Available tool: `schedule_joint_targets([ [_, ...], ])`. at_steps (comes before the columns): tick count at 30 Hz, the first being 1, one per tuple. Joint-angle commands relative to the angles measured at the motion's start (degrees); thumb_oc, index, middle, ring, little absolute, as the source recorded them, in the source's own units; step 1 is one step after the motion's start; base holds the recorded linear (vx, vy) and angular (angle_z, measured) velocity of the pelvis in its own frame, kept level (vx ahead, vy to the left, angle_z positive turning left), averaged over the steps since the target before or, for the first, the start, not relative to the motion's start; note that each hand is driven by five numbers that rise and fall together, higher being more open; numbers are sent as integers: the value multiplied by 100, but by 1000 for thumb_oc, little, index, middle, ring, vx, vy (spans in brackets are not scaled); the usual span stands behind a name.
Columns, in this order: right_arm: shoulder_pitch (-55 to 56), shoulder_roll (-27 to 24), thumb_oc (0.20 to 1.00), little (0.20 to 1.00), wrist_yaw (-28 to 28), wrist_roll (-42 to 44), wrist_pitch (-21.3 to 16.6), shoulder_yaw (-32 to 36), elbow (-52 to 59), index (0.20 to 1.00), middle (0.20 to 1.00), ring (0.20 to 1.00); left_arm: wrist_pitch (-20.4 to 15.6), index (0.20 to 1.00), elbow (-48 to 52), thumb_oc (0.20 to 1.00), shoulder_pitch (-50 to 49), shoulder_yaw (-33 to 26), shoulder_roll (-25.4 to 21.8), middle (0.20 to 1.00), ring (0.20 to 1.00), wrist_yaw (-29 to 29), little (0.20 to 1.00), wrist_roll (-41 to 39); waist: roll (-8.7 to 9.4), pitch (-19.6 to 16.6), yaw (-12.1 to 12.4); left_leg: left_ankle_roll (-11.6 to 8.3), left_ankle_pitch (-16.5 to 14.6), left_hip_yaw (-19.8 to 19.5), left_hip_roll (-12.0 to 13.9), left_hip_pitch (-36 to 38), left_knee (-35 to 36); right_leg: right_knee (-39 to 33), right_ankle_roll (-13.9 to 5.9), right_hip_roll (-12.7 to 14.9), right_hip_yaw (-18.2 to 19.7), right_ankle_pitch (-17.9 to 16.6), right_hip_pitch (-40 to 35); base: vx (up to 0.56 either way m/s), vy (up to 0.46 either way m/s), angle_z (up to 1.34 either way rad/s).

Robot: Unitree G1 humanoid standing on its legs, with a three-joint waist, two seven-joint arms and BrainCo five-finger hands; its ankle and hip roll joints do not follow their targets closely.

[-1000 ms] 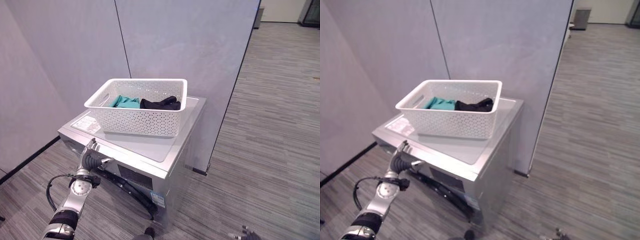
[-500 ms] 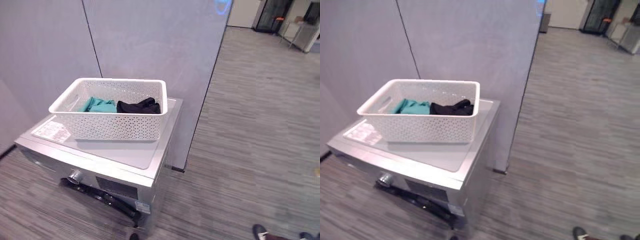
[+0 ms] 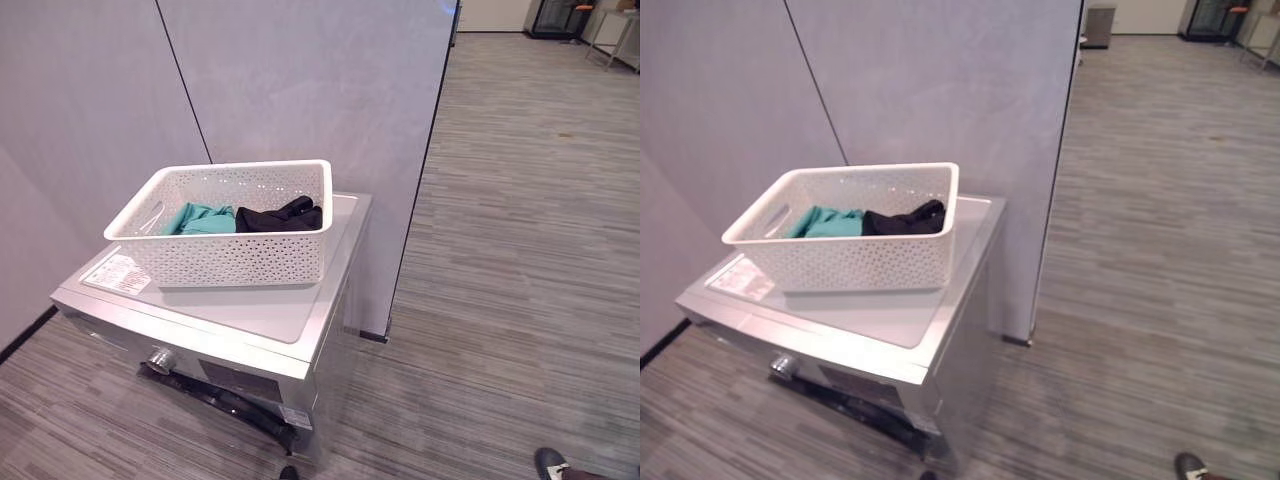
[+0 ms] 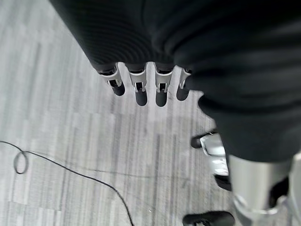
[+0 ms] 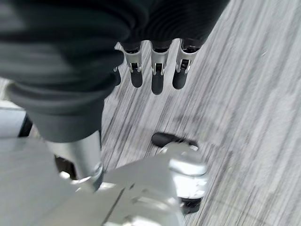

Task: Grab the laundry basket,head to the washer,open it,put in the laundry and shut it.

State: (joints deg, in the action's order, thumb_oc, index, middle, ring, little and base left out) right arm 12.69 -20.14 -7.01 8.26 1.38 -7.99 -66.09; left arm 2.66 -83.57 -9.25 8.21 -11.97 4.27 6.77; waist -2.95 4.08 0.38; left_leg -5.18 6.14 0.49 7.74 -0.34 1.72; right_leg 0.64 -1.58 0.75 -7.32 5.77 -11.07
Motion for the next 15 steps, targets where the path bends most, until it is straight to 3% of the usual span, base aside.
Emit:
schedule_joint_targets([
  [1,-193,-1,1000,1000,135,90,-118,154,61,1000,1000,1000,24,1000,-171,1000,79,123,-146,1000,1000,-229,1000,-142,-23,100,-3,-123,197,-81,348,-352,-30,100,-164,258,229,259,193,-2,5,4],
  [10,-143,52,1000,1000,260,-28,-174,185,92,1000,1000,1000,19,1000,-190,1000,95,102,-97,1000,1000,-220,1000,-232,-53,129,-35,-105,164,-63,298,-282,6,70,-192,306,260,243,156,2,8,3],
  [11,-154,61,918,918,285,-55,-169,175,51,918,918,918,10,1000,-183,1000,104,92,-98,1000,1000,-235,1000,-261,-51,129,-31,-100,156,-59,291,-273,21,66,-197,314,252,247,148,0,0,0],
  [12,-154,62,548,548,285,-55,-170,175,50,548,548,548,10,1000,-183,1000,104,92,-98,1000,1000,-235,1000,-261,-51,130,-32,-100,156,-59,290,-272,21,65,-197,314,251,247,147,0,0,0],
  [13,-147,66,1000,1000,338,-143,-171,178,18,1000,1000,1000,4,1000,-175,1000,106,96,-84,1000,1000,-220,1000,-271,-59,136,-31,-96,152,-61,284,-264,34,64,-201,325,249,249,147,0,0,0],
  [14,-878,-114,868,868,539,106,-519,-9,111,868,868,868,-645,1000,756,1000,974,804,-196,1000,1000,-784,1000,-123,187,211,-178,-135,-628,754,204,191,17,-180,-735,1255,-299,-549,815,21,16,-3],
  [15,-873,-112,730,730,556,100,-520,4,120,730,730,730,-639,1000,773,1000,974,812,-192,1000,1000,-773,1000,-129,197,202,-181,-139,-637,761,206,184,-9,-193,-739,1267,-338,-543,776,36,7,-4],
])
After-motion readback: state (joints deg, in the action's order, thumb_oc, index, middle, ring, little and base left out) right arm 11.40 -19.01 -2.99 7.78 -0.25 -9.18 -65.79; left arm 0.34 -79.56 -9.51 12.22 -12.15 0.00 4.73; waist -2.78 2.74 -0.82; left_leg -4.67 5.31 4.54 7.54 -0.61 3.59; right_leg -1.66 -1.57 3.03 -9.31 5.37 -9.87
